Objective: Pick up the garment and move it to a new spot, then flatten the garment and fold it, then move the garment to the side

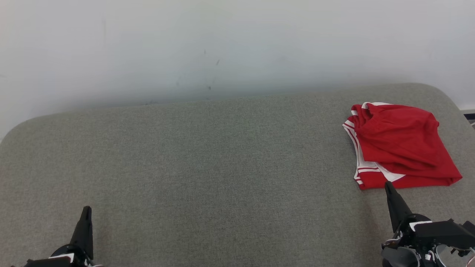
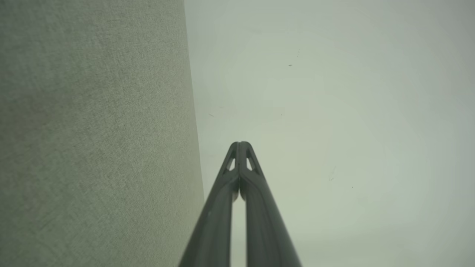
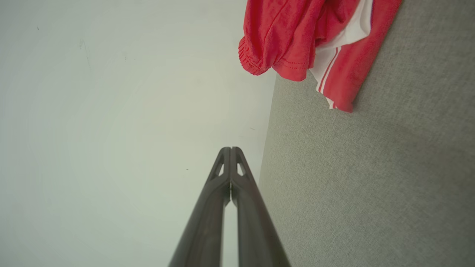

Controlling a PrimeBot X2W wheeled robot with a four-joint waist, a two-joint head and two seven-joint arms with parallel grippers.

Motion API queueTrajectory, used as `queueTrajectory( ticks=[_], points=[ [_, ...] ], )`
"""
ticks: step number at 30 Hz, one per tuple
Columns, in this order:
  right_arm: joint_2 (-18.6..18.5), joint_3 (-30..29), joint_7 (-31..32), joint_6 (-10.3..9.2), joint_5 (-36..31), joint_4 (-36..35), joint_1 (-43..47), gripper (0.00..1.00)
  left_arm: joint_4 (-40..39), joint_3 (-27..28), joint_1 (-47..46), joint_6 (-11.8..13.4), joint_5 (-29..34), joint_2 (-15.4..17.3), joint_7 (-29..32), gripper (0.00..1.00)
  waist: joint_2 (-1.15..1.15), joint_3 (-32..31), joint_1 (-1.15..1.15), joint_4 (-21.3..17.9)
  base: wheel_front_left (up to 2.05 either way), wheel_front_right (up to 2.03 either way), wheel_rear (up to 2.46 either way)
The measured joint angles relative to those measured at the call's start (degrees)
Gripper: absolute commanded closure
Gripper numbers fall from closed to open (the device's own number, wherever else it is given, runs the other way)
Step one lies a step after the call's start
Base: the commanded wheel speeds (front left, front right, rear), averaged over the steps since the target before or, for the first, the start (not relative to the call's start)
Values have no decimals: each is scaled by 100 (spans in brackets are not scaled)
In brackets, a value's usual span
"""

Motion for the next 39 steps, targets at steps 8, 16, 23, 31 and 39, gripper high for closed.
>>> queueTrajectory(
  ticks=[8,16,23,31,39],
  points=[
    [0,0,0,0,0,0,0,100,-1,0,0,0,-1,0,0,100,0,0,0,0,0,0,0],
    [0,0,0,0,0,0,0,100,-1,-1,0,0,-1,0,0,100,0,0,0,0,0,0,0],
    [0,1,0,1,0,0,0,100,-1,-1,0,0,-1,0,0,100,0,0,0,0,0,0,0],
    [0,1,-1,1,0,0,0,100,-2,-1,0,0,-1,0,0,100,0,0,0,0,0,0,0],
    [0,1,-1,1,0,0,0,100,-2,-1,0,0,-1,0,0,100,0,0,0,0,0,0,0]
  ],
)
